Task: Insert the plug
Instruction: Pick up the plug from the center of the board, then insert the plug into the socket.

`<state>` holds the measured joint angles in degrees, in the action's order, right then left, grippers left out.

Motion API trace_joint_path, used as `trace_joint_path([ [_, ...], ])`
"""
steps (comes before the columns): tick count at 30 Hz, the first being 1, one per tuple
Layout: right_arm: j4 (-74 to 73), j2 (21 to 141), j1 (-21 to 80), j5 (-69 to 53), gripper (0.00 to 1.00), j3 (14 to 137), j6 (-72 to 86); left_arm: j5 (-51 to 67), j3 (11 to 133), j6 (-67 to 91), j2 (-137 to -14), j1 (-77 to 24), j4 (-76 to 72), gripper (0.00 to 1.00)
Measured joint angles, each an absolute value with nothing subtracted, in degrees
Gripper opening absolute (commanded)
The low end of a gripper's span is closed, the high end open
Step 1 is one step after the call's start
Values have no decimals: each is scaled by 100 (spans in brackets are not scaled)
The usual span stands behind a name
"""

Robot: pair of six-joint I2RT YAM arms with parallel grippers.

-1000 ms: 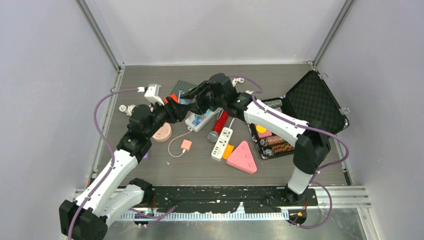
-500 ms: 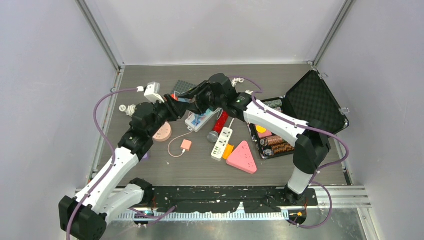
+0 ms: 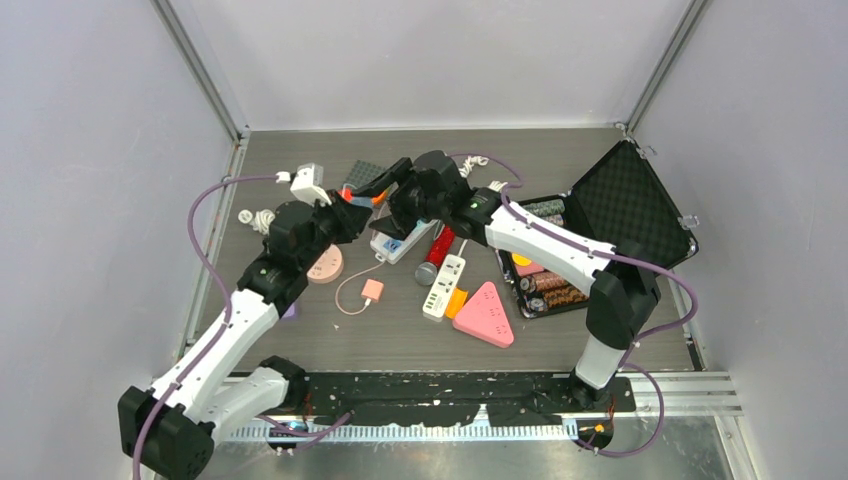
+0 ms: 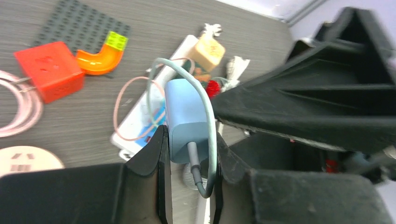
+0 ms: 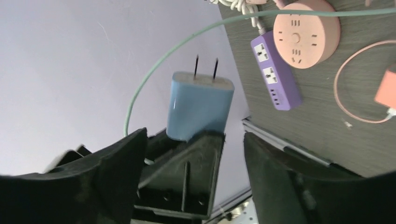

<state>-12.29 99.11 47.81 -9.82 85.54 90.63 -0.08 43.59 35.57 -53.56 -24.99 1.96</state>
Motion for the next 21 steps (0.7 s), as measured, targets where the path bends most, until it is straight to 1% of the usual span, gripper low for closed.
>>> trace_joint_path([
  [4, -1247, 9894, 4770, -878, 90, 8547, 8648, -242, 4751, 3039, -5599, -2429, 928, 0],
  [7, -1240, 9747, 4707, -801, 90, 8407, 8307, -178, 5207, 2480, -5872, -2340, 1535, 0],
  [15, -1208, 9144, 4193, -604, 83, 7690, 7566, 1026, 6121, 1105, -6707, -1584, 3190, 0],
  [21, -1162, 9072, 3905, -609, 80, 7389, 6993, 1192, 6392, 467, -7402, -1227, 4296, 0],
])
